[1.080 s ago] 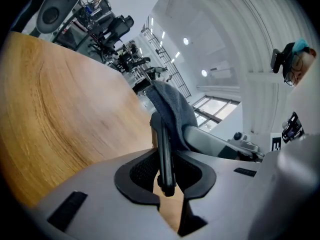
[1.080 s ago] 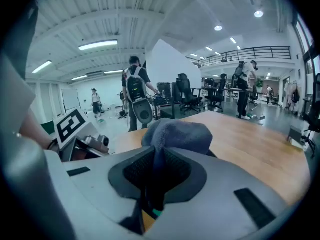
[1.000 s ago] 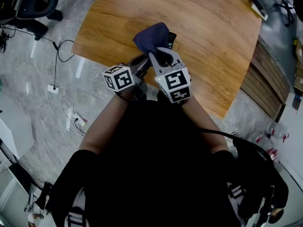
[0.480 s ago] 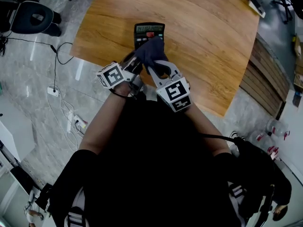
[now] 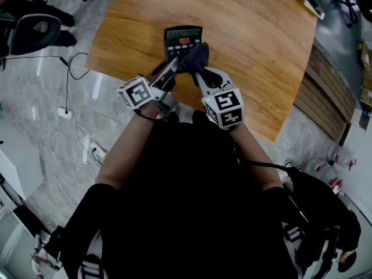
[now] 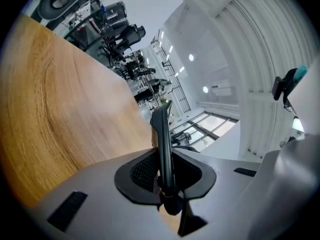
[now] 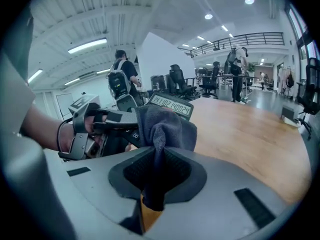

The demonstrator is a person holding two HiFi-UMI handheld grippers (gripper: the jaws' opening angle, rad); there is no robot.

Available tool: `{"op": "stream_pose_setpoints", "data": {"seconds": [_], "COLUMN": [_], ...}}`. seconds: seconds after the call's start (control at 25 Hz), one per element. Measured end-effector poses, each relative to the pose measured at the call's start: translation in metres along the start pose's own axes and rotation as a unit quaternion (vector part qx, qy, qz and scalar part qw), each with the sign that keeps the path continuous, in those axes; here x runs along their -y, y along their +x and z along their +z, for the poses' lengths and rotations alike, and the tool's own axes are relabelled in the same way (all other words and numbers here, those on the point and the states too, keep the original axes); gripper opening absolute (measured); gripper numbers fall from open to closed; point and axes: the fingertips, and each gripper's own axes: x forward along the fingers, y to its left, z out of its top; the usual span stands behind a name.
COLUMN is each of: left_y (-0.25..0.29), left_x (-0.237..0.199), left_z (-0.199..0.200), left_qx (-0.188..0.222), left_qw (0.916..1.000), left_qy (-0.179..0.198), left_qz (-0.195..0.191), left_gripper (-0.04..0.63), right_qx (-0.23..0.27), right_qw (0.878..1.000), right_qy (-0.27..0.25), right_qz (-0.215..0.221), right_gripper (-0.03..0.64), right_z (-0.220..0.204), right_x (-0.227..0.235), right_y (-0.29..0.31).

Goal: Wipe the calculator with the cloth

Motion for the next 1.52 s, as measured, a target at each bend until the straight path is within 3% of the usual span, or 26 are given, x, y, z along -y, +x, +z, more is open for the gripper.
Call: {"op": "stream_pose_setpoints", "data": {"seconds": [0.32,0.52,0.68,0.96,1.16,1.52], "left_y": [-0.004,-0.004,-0.001,0.001,-0.002,0.0], "left_x": [0.012,0.013,0.009,0.003,0.0,0.004], "left_z": [-0.034,-0.052,-0.057,-0.056,-0.049,-0.04], "left_qx": [-0.049,-0.062,-0.066,-0.063,-0.057,-0.041], "left_qw": [0.9985,0.9979,0.9977,0.998,0.9983,0.9991], "left_qy": [0.015,0.003,0.005,0.006,0.006,-0.008], "left_qz": [-0.018,-0.019,-0.016,-0.004,0.0,-0.013], "left_gripper": [0.072,0.072,0.072,0.072,0.072,0.074], "right_qx": [0.027,0.043,0.048,0.046,0.044,0.034], "right_qw": [0.997,0.995,0.997,0.998,0.997,0.996], "right_qy": [0.019,0.019,0.01,-0.046,-0.048,0.005], "right_qz": [-0.071,-0.086,-0.065,0.013,0.052,-0.079], "right_gripper": [0.046,0.046,0.046,0.046,0.046,0.046], "right_z": [0.022,0.039,0.041,0.044,0.042,0.025], "right_x": [0.056,0.073,0.058,-0.012,-0.034,0.061], "right_y": [-0.009,-0.009,-0.003,0.01,0.007,0.002]}}
